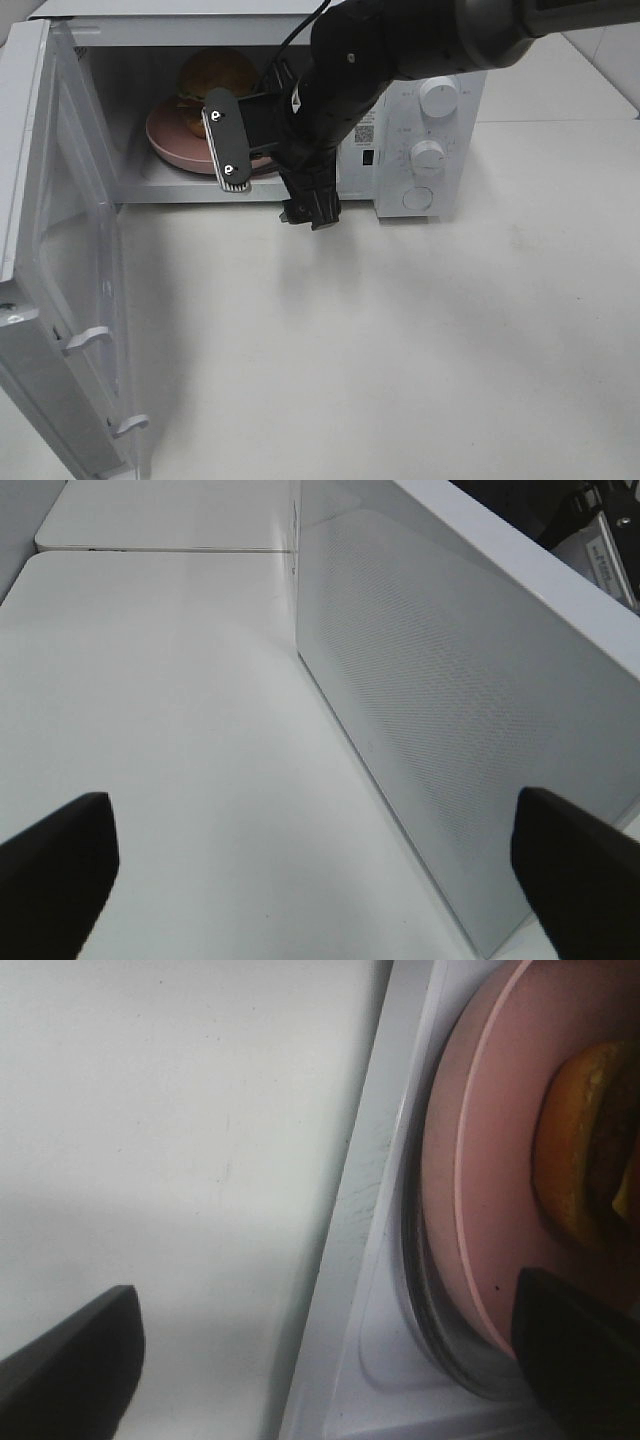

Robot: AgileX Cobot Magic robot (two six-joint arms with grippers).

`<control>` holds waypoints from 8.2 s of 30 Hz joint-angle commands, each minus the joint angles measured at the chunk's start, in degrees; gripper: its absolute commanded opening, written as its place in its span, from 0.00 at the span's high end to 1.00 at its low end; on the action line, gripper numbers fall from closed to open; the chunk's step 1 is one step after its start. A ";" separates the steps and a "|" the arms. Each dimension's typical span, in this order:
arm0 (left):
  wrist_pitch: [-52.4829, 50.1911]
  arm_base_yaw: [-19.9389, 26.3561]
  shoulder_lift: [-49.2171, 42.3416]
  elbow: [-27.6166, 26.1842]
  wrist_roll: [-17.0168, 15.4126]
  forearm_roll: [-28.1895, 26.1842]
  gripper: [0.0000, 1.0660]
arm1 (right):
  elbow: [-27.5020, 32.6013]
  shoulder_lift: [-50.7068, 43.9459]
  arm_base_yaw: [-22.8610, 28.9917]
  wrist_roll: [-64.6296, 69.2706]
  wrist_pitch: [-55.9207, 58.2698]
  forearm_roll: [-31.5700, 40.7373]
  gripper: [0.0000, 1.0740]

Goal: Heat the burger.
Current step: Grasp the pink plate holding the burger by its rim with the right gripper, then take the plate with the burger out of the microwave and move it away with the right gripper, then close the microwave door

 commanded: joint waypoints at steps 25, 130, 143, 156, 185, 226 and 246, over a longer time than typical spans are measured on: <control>-0.57 0.29 -0.46 -0.06 -0.17 -0.23 0.06 | -16.50 15.47 -0.63 1.60 1.49 1.26 0.66; -0.57 0.29 -0.46 -0.06 -0.17 -0.23 0.06 | 55.86 -51.11 3.55 -8.71 -9.17 2.18 1.00; -0.57 0.29 -0.46 -0.06 -0.17 -0.23 0.06 | 61.25 -66.35 3.55 4.18 2.75 -5.16 1.00; -0.57 0.29 -0.46 -0.06 -0.17 -0.23 0.06 | 61.48 -75.34 3.55 26.30 17.59 -19.31 1.00; -0.57 0.29 -0.46 -0.06 -0.17 -0.23 0.06 | 61.48 -66.23 3.55 84.11 34.89 -37.70 1.00; -0.57 0.29 -0.46 -0.06 -0.17 -0.23 0.06 | 61.48 -25.61 3.38 137.17 23.09 -54.83 1.00; -0.57 0.29 -0.46 -0.06 -0.17 -0.23 0.06 | 61.25 -22.69 3.44 140.09 20.45 -49.73 0.48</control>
